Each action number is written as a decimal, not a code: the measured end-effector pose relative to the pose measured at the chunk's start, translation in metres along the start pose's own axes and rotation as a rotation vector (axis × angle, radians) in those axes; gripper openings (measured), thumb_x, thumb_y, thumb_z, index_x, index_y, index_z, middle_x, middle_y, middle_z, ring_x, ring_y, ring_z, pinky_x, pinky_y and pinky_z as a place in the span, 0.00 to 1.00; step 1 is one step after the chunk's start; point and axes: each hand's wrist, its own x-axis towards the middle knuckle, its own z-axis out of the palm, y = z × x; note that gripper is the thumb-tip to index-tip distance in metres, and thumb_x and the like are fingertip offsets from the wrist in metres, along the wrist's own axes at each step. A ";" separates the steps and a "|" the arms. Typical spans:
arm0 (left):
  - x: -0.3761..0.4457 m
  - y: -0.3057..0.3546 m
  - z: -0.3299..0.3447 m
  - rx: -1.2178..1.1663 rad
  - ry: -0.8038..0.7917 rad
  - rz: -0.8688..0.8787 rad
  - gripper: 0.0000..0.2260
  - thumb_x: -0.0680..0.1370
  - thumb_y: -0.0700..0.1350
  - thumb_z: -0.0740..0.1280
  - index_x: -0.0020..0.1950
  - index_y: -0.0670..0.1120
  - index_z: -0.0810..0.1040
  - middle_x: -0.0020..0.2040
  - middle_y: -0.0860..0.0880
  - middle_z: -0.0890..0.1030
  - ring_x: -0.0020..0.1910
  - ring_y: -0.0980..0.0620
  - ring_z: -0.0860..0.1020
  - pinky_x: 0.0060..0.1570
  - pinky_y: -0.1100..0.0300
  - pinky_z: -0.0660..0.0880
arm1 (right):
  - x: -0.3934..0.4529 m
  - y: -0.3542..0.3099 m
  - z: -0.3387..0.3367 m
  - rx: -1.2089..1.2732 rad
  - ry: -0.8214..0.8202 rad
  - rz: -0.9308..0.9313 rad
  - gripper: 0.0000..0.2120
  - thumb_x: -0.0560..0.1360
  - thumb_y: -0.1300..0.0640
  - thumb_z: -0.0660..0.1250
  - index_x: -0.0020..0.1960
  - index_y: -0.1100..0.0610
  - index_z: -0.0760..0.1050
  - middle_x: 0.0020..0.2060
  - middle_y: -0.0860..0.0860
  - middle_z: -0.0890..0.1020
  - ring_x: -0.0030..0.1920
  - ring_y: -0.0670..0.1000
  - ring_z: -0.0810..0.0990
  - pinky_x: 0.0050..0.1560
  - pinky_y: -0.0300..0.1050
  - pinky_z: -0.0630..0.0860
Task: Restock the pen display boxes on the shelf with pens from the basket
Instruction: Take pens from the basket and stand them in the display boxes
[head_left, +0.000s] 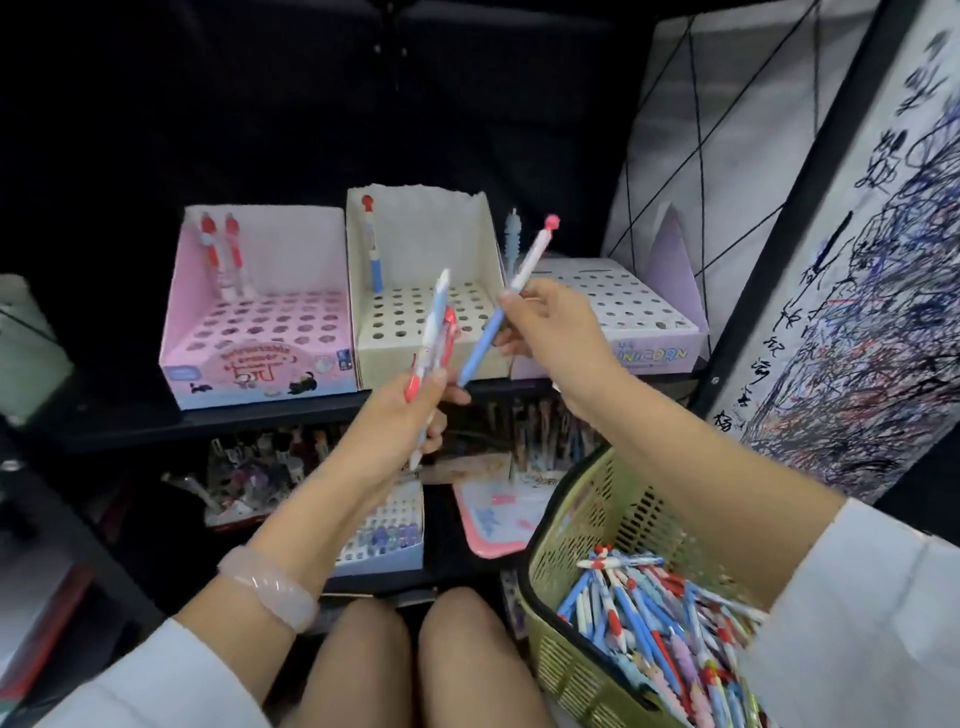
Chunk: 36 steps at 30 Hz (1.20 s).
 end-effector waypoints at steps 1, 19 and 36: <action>0.003 0.007 -0.011 -0.026 0.030 0.019 0.10 0.81 0.50 0.59 0.52 0.48 0.77 0.38 0.51 0.80 0.26 0.59 0.67 0.24 0.67 0.66 | 0.015 -0.008 0.006 -0.043 0.025 -0.058 0.08 0.79 0.60 0.60 0.41 0.56 0.71 0.34 0.51 0.80 0.32 0.45 0.79 0.37 0.36 0.79; 0.020 0.053 -0.093 -0.169 0.219 0.062 0.05 0.82 0.43 0.57 0.49 0.45 0.71 0.38 0.47 0.78 0.25 0.56 0.68 0.29 0.64 0.71 | 0.158 0.000 0.099 -0.594 -0.060 -0.127 0.08 0.80 0.56 0.58 0.43 0.58 0.69 0.39 0.56 0.79 0.44 0.58 0.82 0.49 0.55 0.79; 0.020 0.068 -0.095 -0.231 0.196 0.068 0.07 0.81 0.44 0.58 0.50 0.44 0.74 0.33 0.51 0.81 0.26 0.56 0.73 0.27 0.65 0.72 | 0.083 -0.046 0.124 -0.114 -0.448 -0.111 0.08 0.77 0.51 0.64 0.44 0.53 0.79 0.36 0.46 0.80 0.35 0.39 0.78 0.38 0.32 0.76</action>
